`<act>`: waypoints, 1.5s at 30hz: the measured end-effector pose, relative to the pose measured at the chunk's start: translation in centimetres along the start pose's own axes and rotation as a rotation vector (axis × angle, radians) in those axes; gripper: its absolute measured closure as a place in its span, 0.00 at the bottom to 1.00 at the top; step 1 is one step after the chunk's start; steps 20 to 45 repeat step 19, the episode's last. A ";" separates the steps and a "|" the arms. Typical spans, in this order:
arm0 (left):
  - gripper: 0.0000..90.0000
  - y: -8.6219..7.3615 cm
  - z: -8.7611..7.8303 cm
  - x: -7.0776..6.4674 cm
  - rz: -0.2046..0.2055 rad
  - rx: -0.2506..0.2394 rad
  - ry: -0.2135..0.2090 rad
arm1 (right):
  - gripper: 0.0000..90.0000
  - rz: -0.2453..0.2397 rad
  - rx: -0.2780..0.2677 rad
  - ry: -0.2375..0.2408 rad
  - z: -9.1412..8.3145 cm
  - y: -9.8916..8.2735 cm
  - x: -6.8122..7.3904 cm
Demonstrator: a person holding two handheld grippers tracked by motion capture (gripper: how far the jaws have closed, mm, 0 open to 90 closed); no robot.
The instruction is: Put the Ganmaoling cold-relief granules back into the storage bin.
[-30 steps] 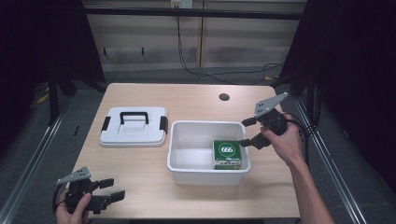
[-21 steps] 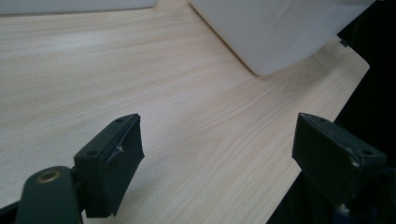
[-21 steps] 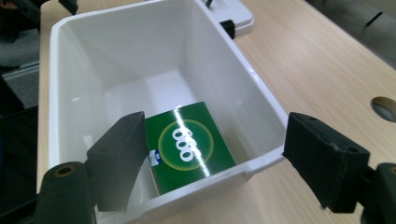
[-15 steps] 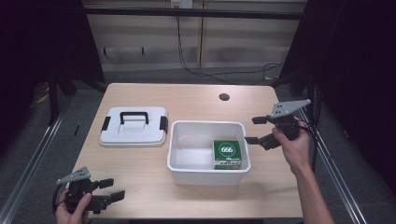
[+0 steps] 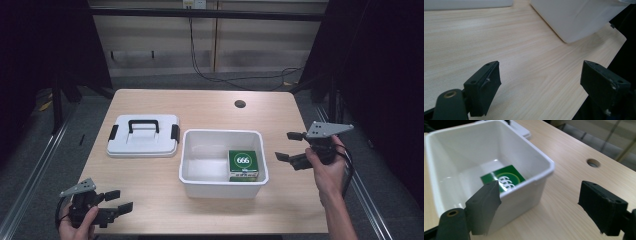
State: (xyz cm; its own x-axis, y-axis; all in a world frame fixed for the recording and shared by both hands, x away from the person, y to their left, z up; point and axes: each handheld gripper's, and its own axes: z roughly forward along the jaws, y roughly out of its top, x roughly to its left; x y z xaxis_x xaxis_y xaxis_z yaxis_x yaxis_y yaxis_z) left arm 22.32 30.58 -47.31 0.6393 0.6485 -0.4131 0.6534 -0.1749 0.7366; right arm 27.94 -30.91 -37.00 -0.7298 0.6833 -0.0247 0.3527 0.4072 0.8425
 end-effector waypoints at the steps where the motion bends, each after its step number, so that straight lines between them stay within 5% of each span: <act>1: 0.18 0.0 0.0 0.0 -0.005 -0.005 -0.005 | 0.14 0.017 -0.004 -0.027 -0.1 -0.3 0.0; 14: 0.18 0.0 0.0 0.0 0.003 -0.001 -0.008 | 0.15 0.068 -0.011 -0.093 -2.0 -5.0 1.2; 19: 0.18 0.0 -0.1 0.0 -0.001 -0.002 -0.016 | 0.15 0.131 -0.014 -0.113 -1.7 -7.3 0.6; 45: 0.18 0.0 -0.1 0.0 -0.001 -0.002 -0.016 | 0.15 0.131 -0.014 -0.113 -1.7 -7.3 0.6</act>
